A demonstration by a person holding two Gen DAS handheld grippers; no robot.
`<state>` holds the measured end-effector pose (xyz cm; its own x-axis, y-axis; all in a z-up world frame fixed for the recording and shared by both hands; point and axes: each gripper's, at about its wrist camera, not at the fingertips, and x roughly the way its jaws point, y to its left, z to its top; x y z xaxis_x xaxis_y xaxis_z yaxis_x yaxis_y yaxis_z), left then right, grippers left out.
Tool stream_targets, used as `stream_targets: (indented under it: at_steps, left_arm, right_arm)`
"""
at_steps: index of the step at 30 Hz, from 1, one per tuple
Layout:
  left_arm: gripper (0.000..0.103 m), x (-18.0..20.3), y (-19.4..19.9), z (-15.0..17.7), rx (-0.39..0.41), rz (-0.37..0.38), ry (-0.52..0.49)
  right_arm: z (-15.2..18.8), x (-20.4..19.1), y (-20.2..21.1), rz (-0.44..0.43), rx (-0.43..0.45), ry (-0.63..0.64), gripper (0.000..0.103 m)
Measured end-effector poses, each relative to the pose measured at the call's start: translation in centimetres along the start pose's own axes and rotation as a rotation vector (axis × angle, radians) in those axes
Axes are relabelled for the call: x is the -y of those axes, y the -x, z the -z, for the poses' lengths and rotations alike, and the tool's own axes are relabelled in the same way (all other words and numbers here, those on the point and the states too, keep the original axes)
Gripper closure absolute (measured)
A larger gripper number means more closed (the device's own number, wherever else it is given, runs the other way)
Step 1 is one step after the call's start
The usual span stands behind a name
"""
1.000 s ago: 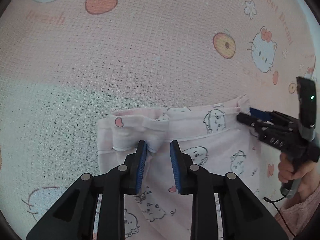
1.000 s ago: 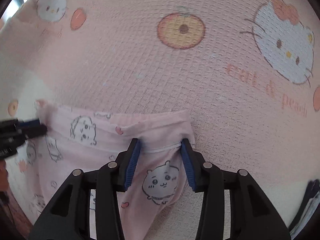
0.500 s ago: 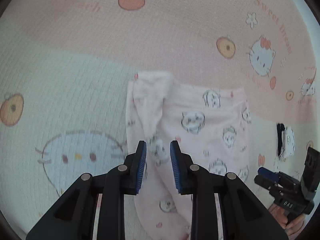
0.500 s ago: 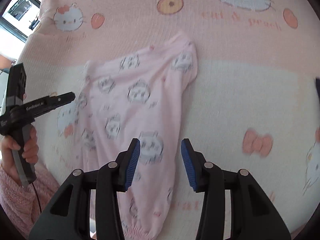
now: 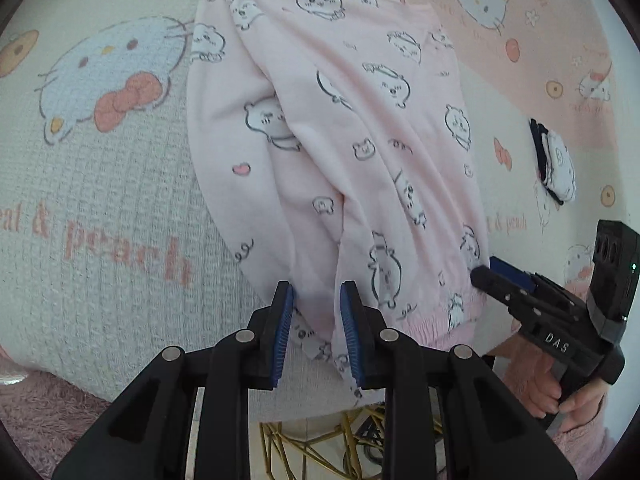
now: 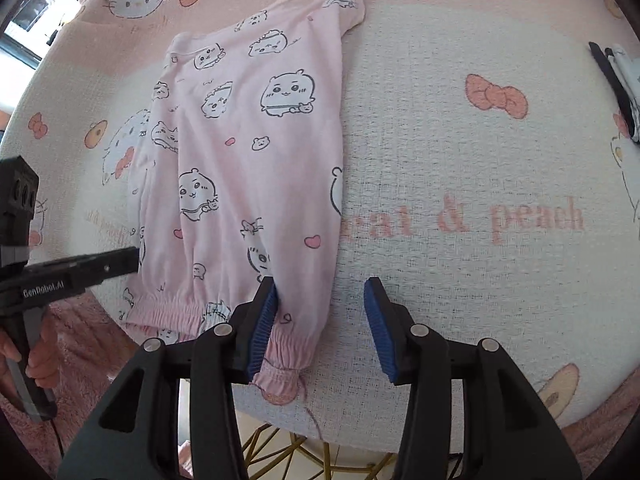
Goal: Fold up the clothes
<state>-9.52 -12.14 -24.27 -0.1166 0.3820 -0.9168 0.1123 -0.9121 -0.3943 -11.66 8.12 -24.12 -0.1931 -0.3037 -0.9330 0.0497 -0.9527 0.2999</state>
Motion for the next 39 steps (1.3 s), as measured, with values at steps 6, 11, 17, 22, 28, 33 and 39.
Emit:
stream_targets:
  at_steps: [6, 11, 17, 22, 28, 33, 39]
  left_arm:
    - [0.07, 0.5, 0.1, -0.9, 0.071, 0.191, 0.009]
    - [0.068, 1.0, 0.2, -1.4, 0.117, 0.158, 0.033]
    - [0.065, 0.4, 3.4, -2.4, 0.277, 0.289, 0.077]
    - [0.064, -1.1, -1.2, -2.8, 0.097, 0.219, 0.16]
    - [0.065, -2.4, 0.3, -0.3, 0.083, -0.001, 0.189]
    - [0.065, -2.7, 0.7, 1.7, 0.117, 0.052, 0.207]
    - [0.063, -2.8, -1.2, 2.9, 0.087, 0.19, 0.299]
  right_arm:
    - [1.3, 0.2, 0.1, -0.002, 0.005, -0.005, 0.055]
    - [2.0, 0.7, 0.6, -0.01, 0.003, -0.006, 0.055]
    - [2.7, 1.9, 0.8, -0.023, 0.003, -0.02, 0.053]
    - [2.4, 1.0, 0.9, 0.006, 0.014, 0.02, 0.052]
    - [2.1, 0.9, 0.9, 0.037, 0.024, 0.034, 0.051]
    - [1.6, 2.5, 2.2, 0.035, 0.066, -0.026, 0.05]
    - [0.9, 2.1, 0.6, -0.054, 0.056, -0.014, 0.039]
